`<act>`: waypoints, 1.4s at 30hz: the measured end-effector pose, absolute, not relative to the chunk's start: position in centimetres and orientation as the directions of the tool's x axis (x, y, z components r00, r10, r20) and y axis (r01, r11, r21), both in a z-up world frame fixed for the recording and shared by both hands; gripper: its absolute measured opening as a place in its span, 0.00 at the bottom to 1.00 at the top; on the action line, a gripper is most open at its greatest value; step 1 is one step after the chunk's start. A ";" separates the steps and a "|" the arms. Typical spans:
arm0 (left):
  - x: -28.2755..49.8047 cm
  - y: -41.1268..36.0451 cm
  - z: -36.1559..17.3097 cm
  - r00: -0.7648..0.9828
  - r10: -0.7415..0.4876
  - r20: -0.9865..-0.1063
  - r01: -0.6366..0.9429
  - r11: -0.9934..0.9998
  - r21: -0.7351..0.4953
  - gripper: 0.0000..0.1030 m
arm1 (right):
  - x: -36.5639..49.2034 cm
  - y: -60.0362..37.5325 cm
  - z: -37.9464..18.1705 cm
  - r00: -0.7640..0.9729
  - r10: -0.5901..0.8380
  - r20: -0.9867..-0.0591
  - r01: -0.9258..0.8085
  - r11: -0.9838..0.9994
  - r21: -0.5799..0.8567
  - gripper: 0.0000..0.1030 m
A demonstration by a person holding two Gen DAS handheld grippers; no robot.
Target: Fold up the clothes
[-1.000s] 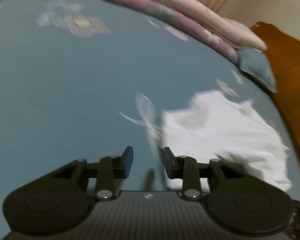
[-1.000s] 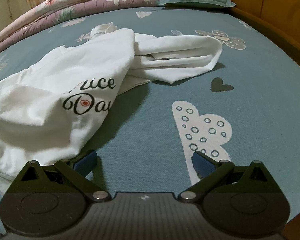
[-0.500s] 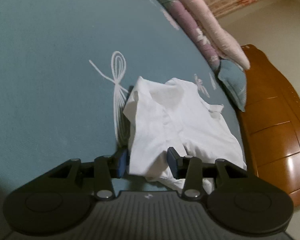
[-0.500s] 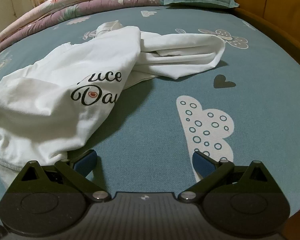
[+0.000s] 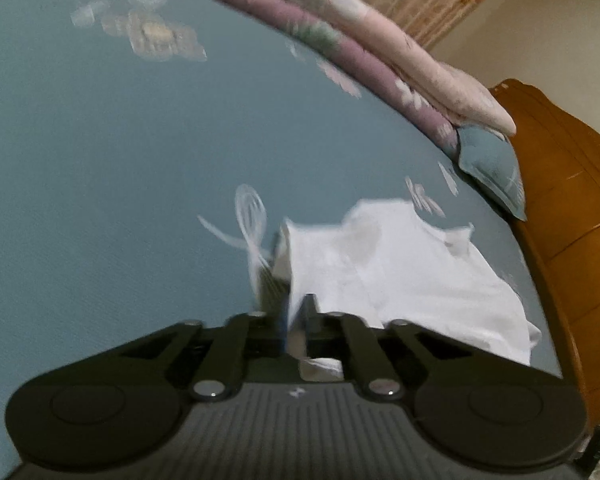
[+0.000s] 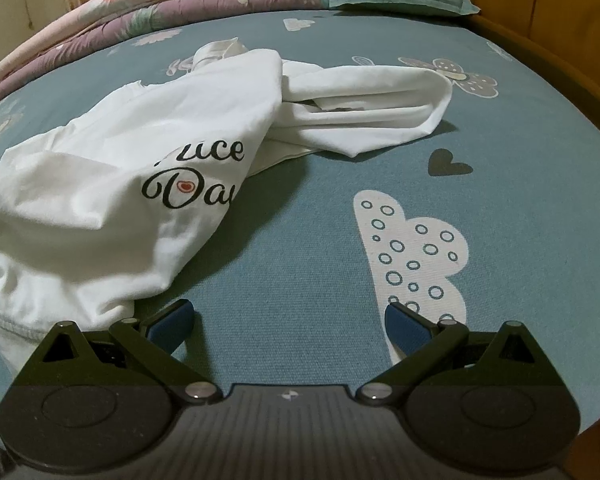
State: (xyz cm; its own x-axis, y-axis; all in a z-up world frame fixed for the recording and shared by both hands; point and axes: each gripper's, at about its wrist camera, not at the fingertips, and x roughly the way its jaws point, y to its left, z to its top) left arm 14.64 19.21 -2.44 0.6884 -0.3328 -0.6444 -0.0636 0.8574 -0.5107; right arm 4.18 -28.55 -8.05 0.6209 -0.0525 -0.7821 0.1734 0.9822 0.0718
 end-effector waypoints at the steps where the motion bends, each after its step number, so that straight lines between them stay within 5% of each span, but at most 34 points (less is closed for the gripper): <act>1: 14.5 20.1 -1.7 0.697 -0.307 -0.647 -0.072 0.869 -0.490 0.00 | 4.2 -28.5 -8.1 0.622 -0.053 -0.781 0.173 0.982 0.072 1.00; 17: 12.1 29.1 -0.3 0.599 0.199 -0.776 -0.424 0.901 -0.096 0.00 | 4.1 -28.4 -8.0 0.613 -0.051 -0.789 0.173 0.982 0.071 1.00; 25: 12.5 26.4 0.2 0.614 0.153 -0.774 -0.325 0.943 -0.072 0.07 | 3.8 -27.9 -7.5 0.608 -0.019 -0.794 0.158 0.982 0.098 1.00; 30: 13.0 23.9 1.1 0.631 0.128 -0.765 -0.263 0.963 -0.055 0.45 | 2.8 -27.6 -6.6 0.617 0.000 -0.787 0.144 0.983 0.112 1.00; 35: 11.8 21.3 2.4 0.649 0.127 -0.750 -0.197 0.980 -0.005 0.48 | 1.7 -27.4 -5.5 0.641 0.011 -0.768 0.126 0.985 0.120 1.00; 42: 9.4 15.6 3.4 0.647 -0.026 -0.762 0.006 1.000 -0.029 0.60 | -0.1 -26.4 -4.1 0.678 0.063 -0.732 0.087 0.982 0.165 1.00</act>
